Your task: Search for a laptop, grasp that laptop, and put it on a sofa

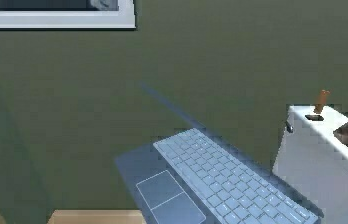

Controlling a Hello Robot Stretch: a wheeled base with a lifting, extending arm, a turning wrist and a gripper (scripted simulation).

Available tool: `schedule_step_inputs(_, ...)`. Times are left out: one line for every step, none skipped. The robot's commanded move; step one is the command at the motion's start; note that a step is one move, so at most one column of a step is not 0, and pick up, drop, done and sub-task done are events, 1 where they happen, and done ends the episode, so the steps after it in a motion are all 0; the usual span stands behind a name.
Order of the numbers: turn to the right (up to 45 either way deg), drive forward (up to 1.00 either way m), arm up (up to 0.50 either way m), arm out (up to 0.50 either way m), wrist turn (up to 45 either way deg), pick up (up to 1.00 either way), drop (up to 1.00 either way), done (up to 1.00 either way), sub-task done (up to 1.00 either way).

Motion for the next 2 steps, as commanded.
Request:
schedule_step_inputs(0.0,0.30,0.00,0.00,0.0,0.00,0.00,0.00,0.00)
schedule_step_inputs(-45.0,0.00,0.00,0.00,0.0,0.00,0.00,0.00,0.00)
